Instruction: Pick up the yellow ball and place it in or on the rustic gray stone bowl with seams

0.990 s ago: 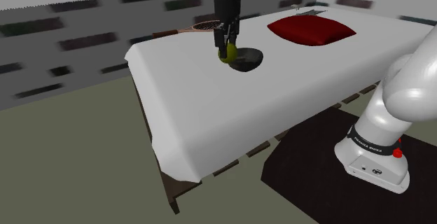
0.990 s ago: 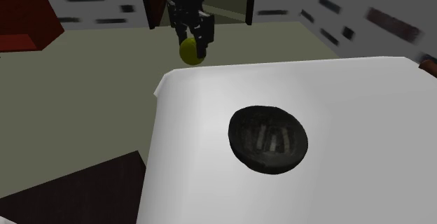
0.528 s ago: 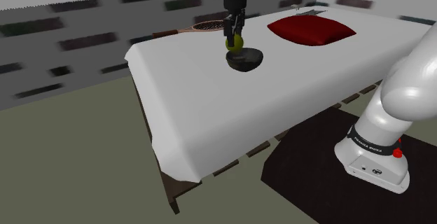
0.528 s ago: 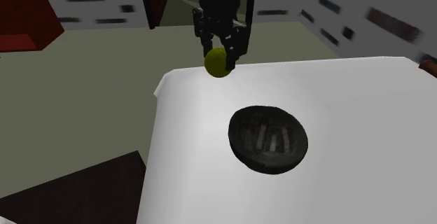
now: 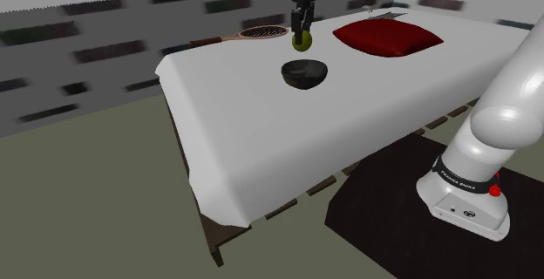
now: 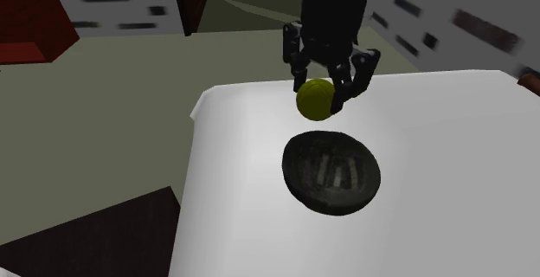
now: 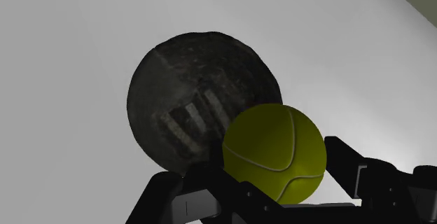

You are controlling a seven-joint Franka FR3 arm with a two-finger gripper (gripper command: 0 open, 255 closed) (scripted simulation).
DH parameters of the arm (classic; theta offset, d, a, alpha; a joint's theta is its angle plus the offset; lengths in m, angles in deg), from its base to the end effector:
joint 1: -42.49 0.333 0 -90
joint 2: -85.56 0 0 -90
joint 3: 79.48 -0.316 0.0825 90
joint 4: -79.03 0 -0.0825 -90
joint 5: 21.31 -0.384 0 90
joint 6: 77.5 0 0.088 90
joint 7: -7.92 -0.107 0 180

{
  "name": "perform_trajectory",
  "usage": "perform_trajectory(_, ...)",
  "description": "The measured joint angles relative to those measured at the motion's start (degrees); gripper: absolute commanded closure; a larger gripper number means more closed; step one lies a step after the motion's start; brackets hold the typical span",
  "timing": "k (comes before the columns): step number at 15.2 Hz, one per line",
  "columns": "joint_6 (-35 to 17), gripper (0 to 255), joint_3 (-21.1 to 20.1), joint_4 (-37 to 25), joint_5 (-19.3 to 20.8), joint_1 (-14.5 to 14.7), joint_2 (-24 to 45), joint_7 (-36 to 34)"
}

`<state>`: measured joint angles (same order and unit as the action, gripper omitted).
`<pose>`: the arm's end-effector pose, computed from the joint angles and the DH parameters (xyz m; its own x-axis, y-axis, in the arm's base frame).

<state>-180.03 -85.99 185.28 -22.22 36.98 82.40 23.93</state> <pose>0.5446 0.0121 0.5384 0.9573 0.2890 -0.0072 0.2889 -0.9573 -0.0117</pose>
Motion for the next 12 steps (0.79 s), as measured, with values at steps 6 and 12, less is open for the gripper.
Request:
perform_trajectory(6,-1.6,255,2.3,-1.4,0.4,-2.1,3.1,4.4)
perform_trajectory(12,-6.0,255,2.3,2.5,0.4,-2.1,3.6,4.4)
